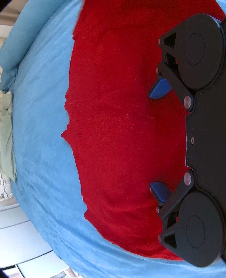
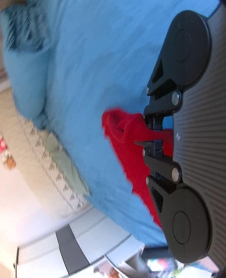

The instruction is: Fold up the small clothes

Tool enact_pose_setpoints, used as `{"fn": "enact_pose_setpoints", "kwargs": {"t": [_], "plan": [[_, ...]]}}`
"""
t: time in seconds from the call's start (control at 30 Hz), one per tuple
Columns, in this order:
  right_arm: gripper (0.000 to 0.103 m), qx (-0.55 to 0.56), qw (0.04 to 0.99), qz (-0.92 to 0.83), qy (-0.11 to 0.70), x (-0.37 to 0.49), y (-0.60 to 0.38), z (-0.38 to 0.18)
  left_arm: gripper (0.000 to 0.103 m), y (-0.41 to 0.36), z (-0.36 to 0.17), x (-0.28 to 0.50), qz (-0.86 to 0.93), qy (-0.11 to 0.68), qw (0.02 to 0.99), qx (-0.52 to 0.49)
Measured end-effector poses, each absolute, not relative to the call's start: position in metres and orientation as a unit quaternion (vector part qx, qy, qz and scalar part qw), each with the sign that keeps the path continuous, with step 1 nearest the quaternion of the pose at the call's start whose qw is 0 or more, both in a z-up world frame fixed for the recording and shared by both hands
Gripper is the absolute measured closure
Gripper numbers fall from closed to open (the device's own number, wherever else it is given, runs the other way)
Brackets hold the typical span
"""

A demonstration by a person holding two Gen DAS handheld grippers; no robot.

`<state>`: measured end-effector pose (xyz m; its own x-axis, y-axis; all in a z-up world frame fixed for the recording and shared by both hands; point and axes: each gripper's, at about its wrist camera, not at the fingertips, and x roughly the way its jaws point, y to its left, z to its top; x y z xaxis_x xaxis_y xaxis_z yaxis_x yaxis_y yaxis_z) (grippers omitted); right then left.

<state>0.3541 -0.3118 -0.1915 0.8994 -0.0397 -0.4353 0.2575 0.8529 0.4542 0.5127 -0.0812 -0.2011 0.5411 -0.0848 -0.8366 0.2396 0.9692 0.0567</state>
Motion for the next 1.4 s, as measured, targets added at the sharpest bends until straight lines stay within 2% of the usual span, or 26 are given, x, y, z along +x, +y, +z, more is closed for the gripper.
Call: {"fn": "enact_pose_setpoints", "kwargs": {"t": [0.2, 0.37, 0.5, 0.7, 1.0, 1.07, 1.1, 1.13, 1.17, 1.2, 1.23, 1.4], "plan": [[0.081, 0.222, 0.958, 0.022, 0.182, 0.392, -0.243, -0.132, 0.000, -0.017, -0.169, 0.510, -0.095, 0.463, 0.878, 0.078], [0.081, 0.165, 0.961, 0.141, 0.170, 0.417, -0.156, -0.113, 0.000, 0.076, -0.158, 0.494, -0.061, 0.460, 0.883, 0.078], [0.082, 0.104, 0.949, 0.220, 0.200, 0.423, -0.079, -0.136, 0.000, 0.143, -0.175, 0.478, -0.024, 0.482, 0.874, 0.050], [0.082, -0.029, 0.926, 0.236, 0.293, 0.425, -0.001, -0.218, 0.000, 0.191, -0.199, 0.448, -0.015, 0.484, 0.874, 0.026], [0.081, -0.121, 0.926, 0.232, 0.272, 0.407, 0.024, -0.235, 0.000, 0.205, -0.186, 0.435, -0.012, 0.466, 0.884, 0.022], [0.075, -0.141, 0.922, 0.237, 0.271, 0.407, 0.028, -0.238, 0.000, 0.205, -0.179, 0.435, -0.010, 0.460, 0.888, 0.018], [0.066, -0.150, 0.920, 0.239, 0.271, 0.406, 0.030, -0.240, 0.000, 0.206, -0.174, 0.432, -0.008, 0.456, 0.890, 0.016], [0.046, -0.158, 0.918, 0.243, 0.271, 0.404, 0.030, -0.238, 0.000, 0.207, -0.168, 0.430, -0.008, 0.451, 0.893, 0.012], [0.035, -0.162, 0.915, 0.251, 0.271, 0.400, 0.030, -0.236, 0.000, 0.208, -0.163, 0.428, -0.009, 0.446, 0.895, 0.008], [0.019, -0.164, 0.915, 0.257, 0.263, 0.392, 0.027, -0.233, 0.000, 0.207, -0.157, 0.427, -0.012, 0.440, 0.898, 0.003], [0.013, -0.163, 0.918, 0.263, 0.249, 0.382, 0.021, -0.229, 0.000, 0.205, -0.151, 0.426, -0.018, 0.433, 0.901, -0.002], [0.001, -0.112, 0.945, 0.225, 0.210, 0.355, -0.032, -0.202, 0.000, 0.171, -0.136, 0.430, -0.069, 0.421, 0.904, -0.010]]}}
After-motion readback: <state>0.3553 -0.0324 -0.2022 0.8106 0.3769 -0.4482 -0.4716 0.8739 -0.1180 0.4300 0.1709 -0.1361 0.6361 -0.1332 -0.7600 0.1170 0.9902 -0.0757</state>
